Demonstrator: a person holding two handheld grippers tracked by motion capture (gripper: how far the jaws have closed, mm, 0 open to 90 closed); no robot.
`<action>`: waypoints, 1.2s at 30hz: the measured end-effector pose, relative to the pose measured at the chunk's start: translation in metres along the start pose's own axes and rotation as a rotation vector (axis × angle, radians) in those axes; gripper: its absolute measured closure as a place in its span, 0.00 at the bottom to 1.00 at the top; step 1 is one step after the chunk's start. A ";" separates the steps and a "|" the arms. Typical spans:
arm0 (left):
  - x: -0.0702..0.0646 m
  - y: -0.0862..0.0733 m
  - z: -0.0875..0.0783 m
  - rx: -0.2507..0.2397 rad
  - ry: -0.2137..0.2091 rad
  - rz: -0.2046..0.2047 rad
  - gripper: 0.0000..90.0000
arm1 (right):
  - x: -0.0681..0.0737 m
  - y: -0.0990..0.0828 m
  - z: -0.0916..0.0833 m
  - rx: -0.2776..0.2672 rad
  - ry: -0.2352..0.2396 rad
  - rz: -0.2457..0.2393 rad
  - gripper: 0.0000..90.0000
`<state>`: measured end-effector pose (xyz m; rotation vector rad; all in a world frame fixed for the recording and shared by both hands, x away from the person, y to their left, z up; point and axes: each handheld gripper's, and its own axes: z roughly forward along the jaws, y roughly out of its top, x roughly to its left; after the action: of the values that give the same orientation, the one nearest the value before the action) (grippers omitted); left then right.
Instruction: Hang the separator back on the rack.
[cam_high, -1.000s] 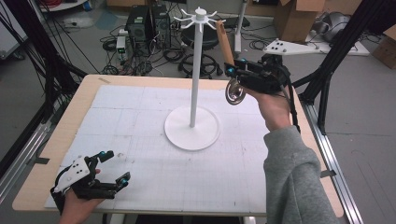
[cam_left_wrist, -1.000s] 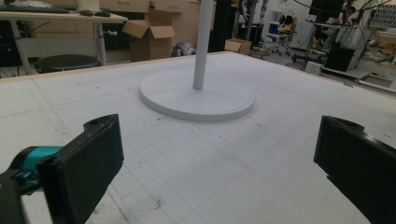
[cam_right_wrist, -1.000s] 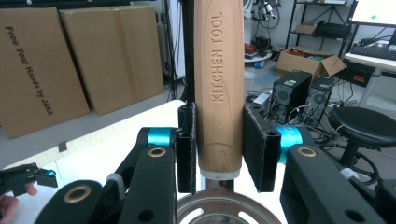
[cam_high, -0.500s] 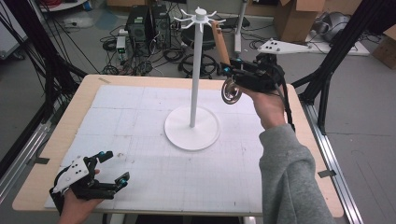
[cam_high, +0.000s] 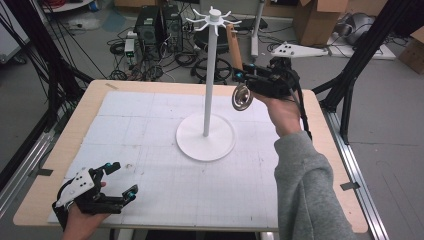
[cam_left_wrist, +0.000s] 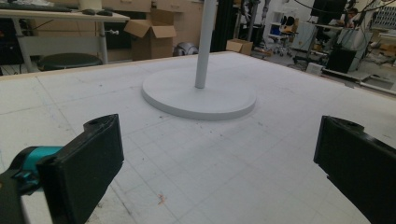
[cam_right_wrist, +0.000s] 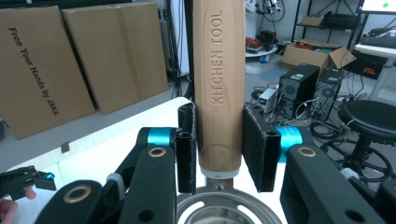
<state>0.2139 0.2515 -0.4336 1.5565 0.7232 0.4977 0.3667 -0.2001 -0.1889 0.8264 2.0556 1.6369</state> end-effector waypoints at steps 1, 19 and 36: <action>0.000 0.000 0.000 -0.001 0.001 -0.001 0.02 | 0.000 0.000 0.001 0.003 0.002 0.001 0.77; 0.001 -0.001 -0.006 -0.005 0.013 -0.004 0.02 | 0.002 -0.001 0.024 0.012 0.006 0.002 0.77; 0.000 -0.001 -0.004 -0.007 0.011 -0.005 0.02 | 0.003 -0.004 0.028 0.005 -0.035 0.003 0.69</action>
<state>0.2111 0.2550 -0.4337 1.5467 0.7327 0.5053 0.3809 -0.1782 -0.1998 0.8544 2.0362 1.6088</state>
